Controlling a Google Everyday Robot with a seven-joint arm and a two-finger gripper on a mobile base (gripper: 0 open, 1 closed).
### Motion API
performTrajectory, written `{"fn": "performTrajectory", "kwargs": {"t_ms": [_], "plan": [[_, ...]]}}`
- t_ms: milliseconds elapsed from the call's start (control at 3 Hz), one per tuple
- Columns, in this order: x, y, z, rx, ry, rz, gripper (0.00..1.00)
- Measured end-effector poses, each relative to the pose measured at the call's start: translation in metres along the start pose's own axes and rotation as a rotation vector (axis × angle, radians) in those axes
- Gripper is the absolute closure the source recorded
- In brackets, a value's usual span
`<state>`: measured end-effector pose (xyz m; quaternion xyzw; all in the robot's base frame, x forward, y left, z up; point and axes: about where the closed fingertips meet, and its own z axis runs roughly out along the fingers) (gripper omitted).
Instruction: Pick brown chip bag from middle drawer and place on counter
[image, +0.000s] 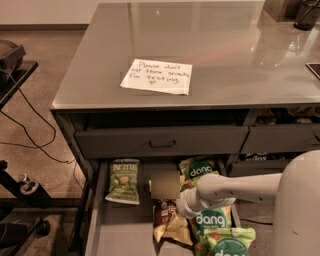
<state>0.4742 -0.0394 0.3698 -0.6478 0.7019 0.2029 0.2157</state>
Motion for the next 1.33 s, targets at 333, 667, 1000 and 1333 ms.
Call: {"fn": "performTrajectory", "kwargs": {"t_ms": [333, 667, 1000, 1333], "plan": [[-0.031, -0.006, -0.014, 0.019, -0.121, -0.005, 1.0], [-0.082, -0.007, -0.039, 0.042, -0.295, -0.046, 1.0], [-0.131, -0.002, -0.065, 0.046, -0.433, -0.104, 1.0], [-0.167, 0.014, -0.092, 0.015, -0.524, -0.137, 1.0]]}}
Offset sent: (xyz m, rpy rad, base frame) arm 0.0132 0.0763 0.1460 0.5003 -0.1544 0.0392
